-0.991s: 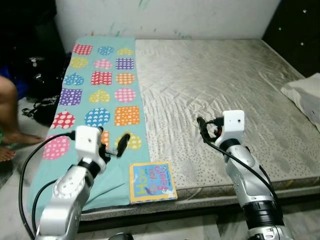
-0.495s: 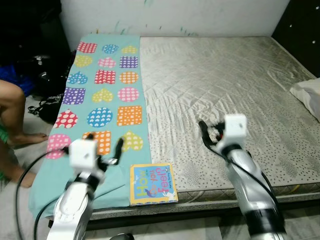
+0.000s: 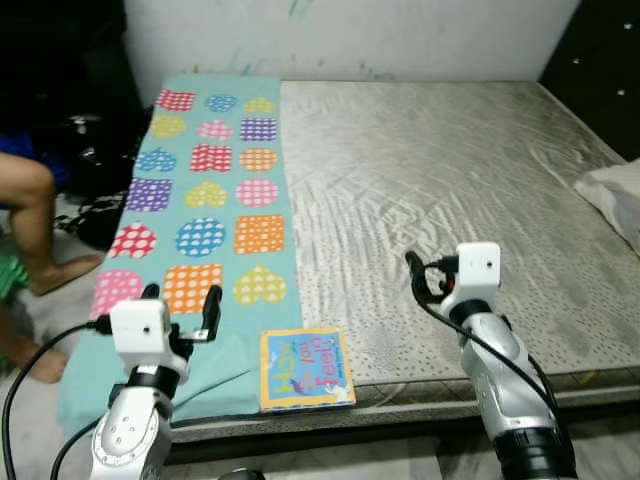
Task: Clean up the room
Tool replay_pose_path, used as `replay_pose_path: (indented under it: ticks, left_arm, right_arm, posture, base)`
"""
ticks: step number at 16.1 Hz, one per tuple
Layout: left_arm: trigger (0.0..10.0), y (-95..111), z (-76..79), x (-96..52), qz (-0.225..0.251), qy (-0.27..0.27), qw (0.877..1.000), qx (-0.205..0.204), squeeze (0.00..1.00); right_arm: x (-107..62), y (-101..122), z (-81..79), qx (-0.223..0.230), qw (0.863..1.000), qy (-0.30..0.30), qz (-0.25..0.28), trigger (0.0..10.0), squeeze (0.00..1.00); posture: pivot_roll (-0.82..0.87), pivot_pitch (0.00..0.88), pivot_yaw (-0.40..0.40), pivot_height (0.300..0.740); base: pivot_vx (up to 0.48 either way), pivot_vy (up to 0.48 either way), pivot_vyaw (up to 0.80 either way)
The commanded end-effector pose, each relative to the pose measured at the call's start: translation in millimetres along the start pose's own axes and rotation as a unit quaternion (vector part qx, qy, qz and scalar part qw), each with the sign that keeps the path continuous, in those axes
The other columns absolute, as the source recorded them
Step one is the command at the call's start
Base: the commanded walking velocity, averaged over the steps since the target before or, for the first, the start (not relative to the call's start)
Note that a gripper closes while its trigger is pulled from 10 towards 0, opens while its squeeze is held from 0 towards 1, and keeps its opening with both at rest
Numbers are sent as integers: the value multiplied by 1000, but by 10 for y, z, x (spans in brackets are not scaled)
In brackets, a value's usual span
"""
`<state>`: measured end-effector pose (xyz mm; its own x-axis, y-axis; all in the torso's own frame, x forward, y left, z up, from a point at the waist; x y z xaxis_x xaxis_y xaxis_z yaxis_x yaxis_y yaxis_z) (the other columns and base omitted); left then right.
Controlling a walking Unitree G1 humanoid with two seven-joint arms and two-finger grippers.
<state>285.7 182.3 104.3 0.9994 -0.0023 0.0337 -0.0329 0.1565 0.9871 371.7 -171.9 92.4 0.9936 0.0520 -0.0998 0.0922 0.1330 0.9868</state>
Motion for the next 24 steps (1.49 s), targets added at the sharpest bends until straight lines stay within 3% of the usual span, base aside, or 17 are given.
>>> replay_pose_path:
  ticks: [1,3,5,9,12,14,18,24]
  left_arm:
    - [10000,40,-2,-32,10,6,1000,1,0]
    - [10000,1,-30,-95,5,16,1000,4,0]
    - [10000,-22,-52,-187,0,21,1000,2,0]
    - [10000,-44,-43,-197,-8,16,1000,3,0]
    - [10000,-41,-18,-178,-14,14,1000,-3,0]
    - [10000,-28,2,-160,-18,9,1000,-3,0]
    - [10000,14,-12,-110,-17,15,1000,-14,0]
    - [10000,21,39,-70,-19,17,999,-21,0]
  right_arm:
    - [-48,-9,-3,2,1000,3,2,10000,0]
    - [-185,-106,66,-14,1000,7,0,10000,0]
    - [-436,-271,314,-35,999,0,-26,10000,0]
    - [-628,-237,378,-36,999,9,-21,10000,0]
    - [-595,-234,313,-24,999,5,-26,10000,0]
    - [-541,-216,202,-8,999,14,-34,10000,0]
    - [-520,-191,162,-15,999,15,-35,10000,0]
    - [-395,-47,-4,-4,999,34,-13,10000,0]
  posture:
    - [43,77,-53,740]
    - [44,85,-64,740]
    - [34,101,-61,740]
    - [19,109,-37,740]
    - [19,116,-36,740]
    - [22,152,-28,740]
    - [23,169,-47,740]
    - [32,159,-38,740]
  base:
    - [0,0,0]
    - [0,0,0]
    - [0,0,0]
    - [0,0,0]
    - [0,0,0]
    - [0,0,-672]
    - [0,0,-800]
    - [0,0,0]
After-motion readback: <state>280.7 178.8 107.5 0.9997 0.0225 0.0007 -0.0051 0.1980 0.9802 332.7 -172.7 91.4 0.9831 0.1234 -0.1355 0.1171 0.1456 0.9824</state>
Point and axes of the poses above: a point about 5 cm out from each wrist's last joint towards the gripper, its own x axis pointing out of the wrist towards the gripper, its own y axis along the axis of the wrist's last joint, z = x × y, the point moved 6 cm from there along x, pointing out of the wrist towards the gripper, and after that the axes turned 6 degrees about -x, right-handed, at the moved point
